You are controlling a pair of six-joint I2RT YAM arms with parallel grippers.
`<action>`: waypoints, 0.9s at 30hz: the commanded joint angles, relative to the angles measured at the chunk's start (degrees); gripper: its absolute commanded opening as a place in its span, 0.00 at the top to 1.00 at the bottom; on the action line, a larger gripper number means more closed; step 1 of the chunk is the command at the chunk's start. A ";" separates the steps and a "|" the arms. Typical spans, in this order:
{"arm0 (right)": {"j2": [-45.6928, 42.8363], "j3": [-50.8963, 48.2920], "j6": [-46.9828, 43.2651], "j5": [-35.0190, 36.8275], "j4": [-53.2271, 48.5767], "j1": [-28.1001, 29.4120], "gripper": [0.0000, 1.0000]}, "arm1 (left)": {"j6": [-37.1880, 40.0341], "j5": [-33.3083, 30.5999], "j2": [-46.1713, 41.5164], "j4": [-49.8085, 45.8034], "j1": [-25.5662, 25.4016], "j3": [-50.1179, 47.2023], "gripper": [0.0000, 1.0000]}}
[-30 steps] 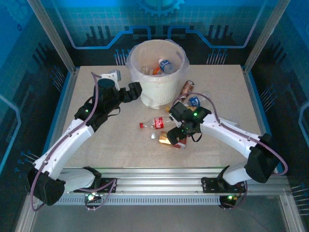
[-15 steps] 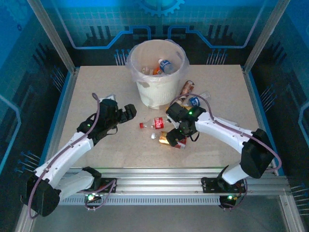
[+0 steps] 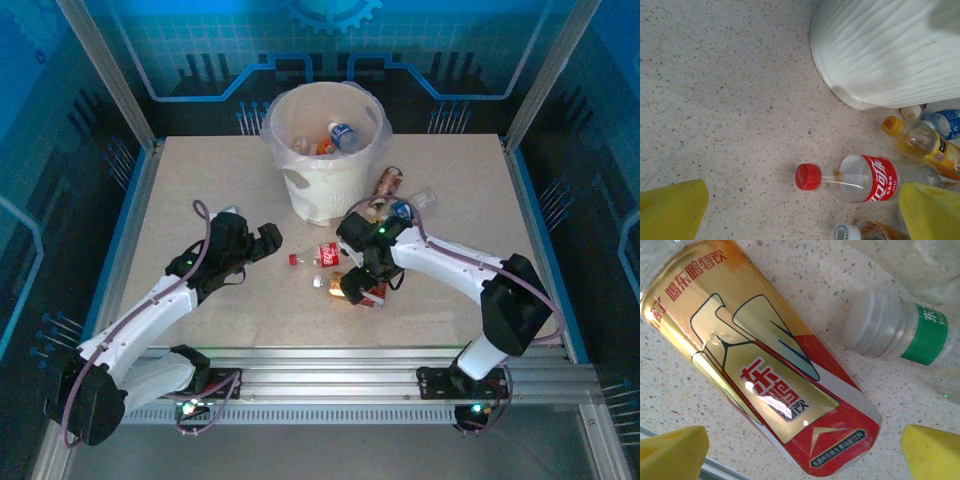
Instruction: Put the plastic bottles in the bin
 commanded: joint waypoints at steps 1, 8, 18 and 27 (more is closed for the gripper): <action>1.18 1.32 -1.60 -2.53 0.31 0.68 0.00 | -0.85 1.20 0.90 1.67 0.00 -0.57 0.01; 2.17 0.05 -2.52 -5.80 1.78 0.79 0.00 | -1.05 1.95 2.52 2.09 0.00 -0.23 0.01; 3.39 -1.08 -1.91 -5.46 2.27 2.82 0.00 | -1.05 2.02 2.98 2.16 -0.05 -0.39 0.01; 3.92 -1.72 -1.55 -5.40 2.70 5.27 0.06 | -1.44 2.18 3.33 2.44 -0.03 -0.32 0.01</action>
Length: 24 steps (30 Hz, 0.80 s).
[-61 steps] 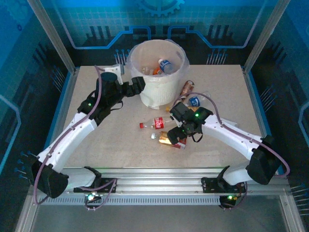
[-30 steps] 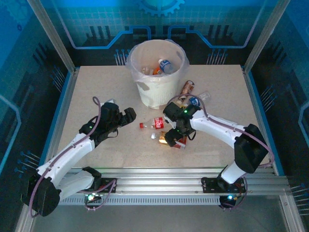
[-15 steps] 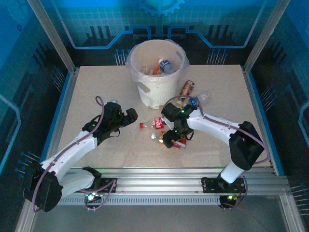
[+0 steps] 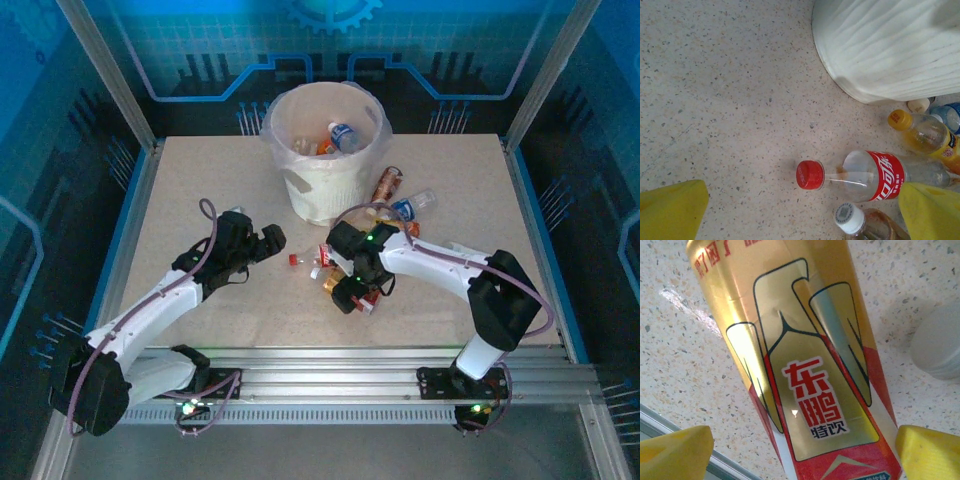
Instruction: Put the plastic bottles in the bin
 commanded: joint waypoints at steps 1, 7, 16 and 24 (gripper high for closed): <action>1.34 -1.08 -0.23 -1.42 0.15 2.11 0.06 | -1.45 0.76 0.23 1.04 0.02 -0.25 0.01; 3.50 -0.91 -0.26 -0.24 0.58 4.67 0.06 | -1.97 0.27 -0.30 0.54 0.00 -0.34 0.01; 6.90 -0.60 -1.07 0.33 2.23 5.34 0.05 | -2.45 -0.74 -1.04 -0.07 -0.02 -0.35 0.01; 10.39 0.08 -1.77 -0.07 3.84 5.57 0.10 | -3.40 -2.59 -1.39 -1.08 -0.03 -0.36 0.01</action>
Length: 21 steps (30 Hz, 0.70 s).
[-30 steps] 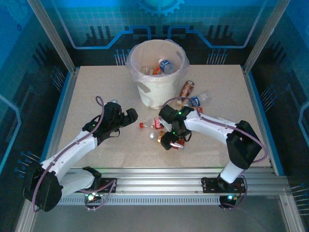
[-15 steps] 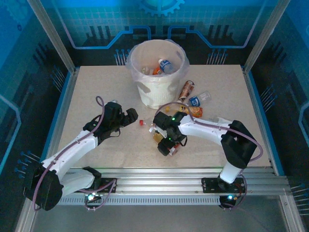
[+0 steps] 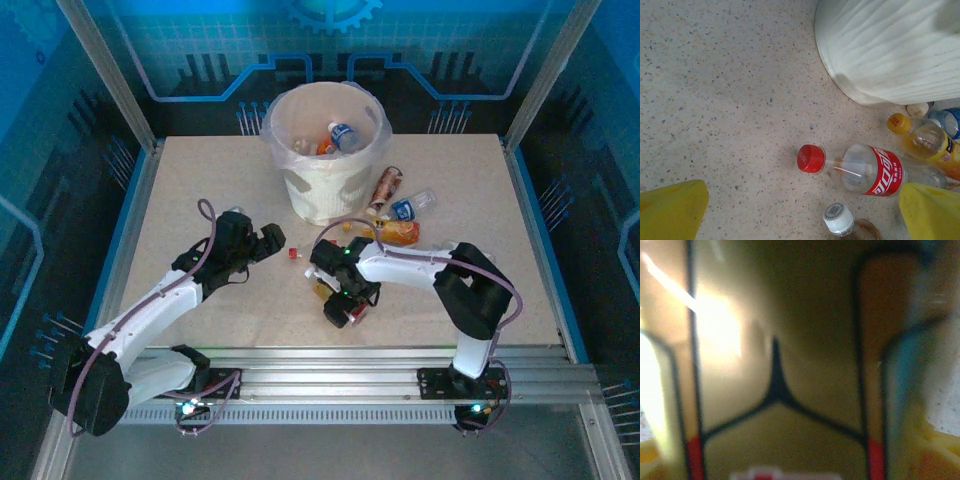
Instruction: Put the plastic bottles in the bin
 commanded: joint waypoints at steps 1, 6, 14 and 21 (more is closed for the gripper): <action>1.70 0.49 -1.04 -0.58 0.37 1.09 0.12 | -1.68 -2.46 -1.43 -1.20 -0.07 -0.38 0.01; 0.80 1.02 -1.51 -0.92 -0.30 1.87 0.22 | -2.32 -3.74 -1.81 -1.92 0.06 -0.34 0.01; -6.74 2.39 -1.28 -0.02 -2.91 2.34 0.47 | -2.95 -5.01 -2.59 -2.27 0.03 -0.34 0.01; -16.01 8.83 -0.93 5.32 -7.31 2.27 0.51 | -2.83 -5.60 -3.87 -1.96 0.04 -0.34 0.01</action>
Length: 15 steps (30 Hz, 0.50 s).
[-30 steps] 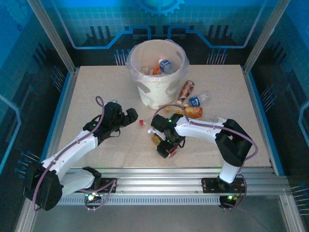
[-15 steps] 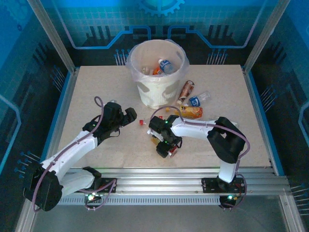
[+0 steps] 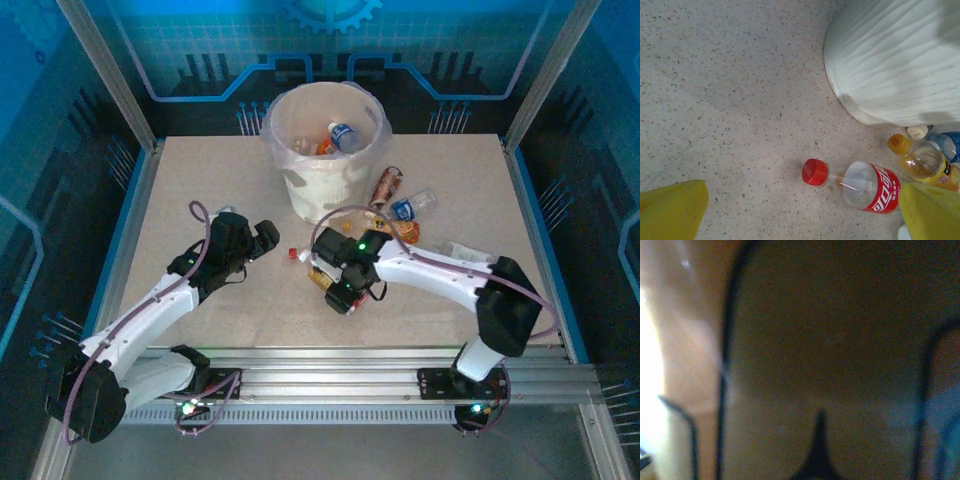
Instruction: Put the plastic bottles in the bin
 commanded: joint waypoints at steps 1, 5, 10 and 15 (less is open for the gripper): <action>-5.09 5.22 0.20 4.49 -3.47 0.60 0.52 | 0.01 -1.32 -1.45 -0.84 -0.01 -0.36 0.01; -9.25 11.73 -0.67 7.20 -2.20 -1.18 0.56 | 1.41 -0.44 -1.71 0.51 -0.07 -0.29 0.01; -10.65 20.55 -3.80 7.02 3.53 -5.85 0.56 | 3.54 2.85 -1.15 3.18 -0.07 0.24 0.01; -6.37 30.32 -6.90 6.25 6.98 -11.47 0.56 | 5.40 5.17 -0.92 5.76 -0.25 0.69 0.01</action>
